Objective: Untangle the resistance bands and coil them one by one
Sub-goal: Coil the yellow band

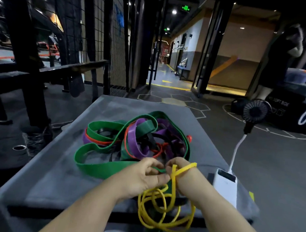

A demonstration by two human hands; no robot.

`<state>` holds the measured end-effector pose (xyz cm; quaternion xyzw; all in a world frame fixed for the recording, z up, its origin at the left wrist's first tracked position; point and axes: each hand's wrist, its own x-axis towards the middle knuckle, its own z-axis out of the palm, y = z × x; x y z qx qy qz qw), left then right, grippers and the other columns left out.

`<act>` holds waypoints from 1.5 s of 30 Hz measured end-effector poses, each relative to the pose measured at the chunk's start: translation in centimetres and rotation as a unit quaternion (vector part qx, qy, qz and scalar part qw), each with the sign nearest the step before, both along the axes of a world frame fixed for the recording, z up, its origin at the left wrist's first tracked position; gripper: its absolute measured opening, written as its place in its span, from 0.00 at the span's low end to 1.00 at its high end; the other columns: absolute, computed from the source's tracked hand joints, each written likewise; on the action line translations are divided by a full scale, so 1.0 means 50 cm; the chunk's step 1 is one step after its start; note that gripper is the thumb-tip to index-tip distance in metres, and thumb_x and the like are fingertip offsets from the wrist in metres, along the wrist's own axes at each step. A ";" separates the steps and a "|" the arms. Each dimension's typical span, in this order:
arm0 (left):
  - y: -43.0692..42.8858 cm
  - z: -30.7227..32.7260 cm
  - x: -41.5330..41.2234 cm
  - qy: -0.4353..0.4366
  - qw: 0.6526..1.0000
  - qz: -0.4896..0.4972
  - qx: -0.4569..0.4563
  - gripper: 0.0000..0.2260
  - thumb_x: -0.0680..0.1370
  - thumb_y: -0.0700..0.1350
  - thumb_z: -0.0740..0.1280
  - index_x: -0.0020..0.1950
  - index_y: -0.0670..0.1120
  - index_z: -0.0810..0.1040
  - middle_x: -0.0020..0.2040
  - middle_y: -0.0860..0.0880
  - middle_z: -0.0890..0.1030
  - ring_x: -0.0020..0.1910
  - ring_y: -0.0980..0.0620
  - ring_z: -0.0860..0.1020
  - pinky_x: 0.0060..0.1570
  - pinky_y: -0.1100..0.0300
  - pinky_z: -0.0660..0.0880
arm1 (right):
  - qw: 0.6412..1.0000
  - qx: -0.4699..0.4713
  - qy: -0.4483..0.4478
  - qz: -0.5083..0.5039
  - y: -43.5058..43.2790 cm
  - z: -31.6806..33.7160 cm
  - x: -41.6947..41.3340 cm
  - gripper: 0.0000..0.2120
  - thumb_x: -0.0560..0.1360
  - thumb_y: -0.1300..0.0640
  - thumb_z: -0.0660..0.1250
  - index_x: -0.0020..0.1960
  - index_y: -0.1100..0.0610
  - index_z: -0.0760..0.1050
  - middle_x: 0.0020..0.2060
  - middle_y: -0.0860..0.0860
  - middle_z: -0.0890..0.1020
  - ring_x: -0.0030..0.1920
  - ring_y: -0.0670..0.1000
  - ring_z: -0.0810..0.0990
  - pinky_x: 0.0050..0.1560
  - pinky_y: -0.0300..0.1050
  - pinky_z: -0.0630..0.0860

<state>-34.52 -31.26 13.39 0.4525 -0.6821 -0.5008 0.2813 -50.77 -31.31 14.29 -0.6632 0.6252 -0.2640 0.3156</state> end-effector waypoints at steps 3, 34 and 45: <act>0.009 0.000 -0.013 0.004 1.000 0.009 -0.004 0.20 0.73 0.60 0.67 0.60 0.52 0.71 0.47 0.53 0.80 0.43 0.63 0.78 0.44 0.68 0.73 | 0.997 -0.030 0.068 0.025 0.006 -0.015 -0.016 0.11 0.80 0.61 0.58 0.60 0.50 0.69 0.37 0.47 0.74 0.33 0.44 0.70 0.32 0.35 0.69; -0.001 -0.016 -0.029 -0.223 0.958 0.125 -0.131 0.15 0.77 0.64 0.56 0.54 0.55 0.69 0.51 0.54 0.76 0.51 0.50 0.77 0.54 0.54 0.73 | 0.990 0.031 -0.099 0.096 0.028 0.027 -0.107 0.16 0.79 0.45 0.60 0.46 0.51 0.83 0.45 0.47 0.84 0.50 0.46 0.81 0.49 0.37 0.76; -0.024 -0.075 -0.052 -0.240 0.957 0.016 -0.161 0.33 0.64 0.76 0.56 0.65 0.62 0.73 0.66 0.58 0.74 0.66 0.53 0.72 0.64 0.50 0.70 | 0.862 0.099 -0.443 0.224 0.039 0.036 -0.083 0.13 0.74 0.52 0.57 0.34 0.57 0.71 0.23 0.51 0.63 0.22 0.50 0.63 0.27 0.41 0.66</act>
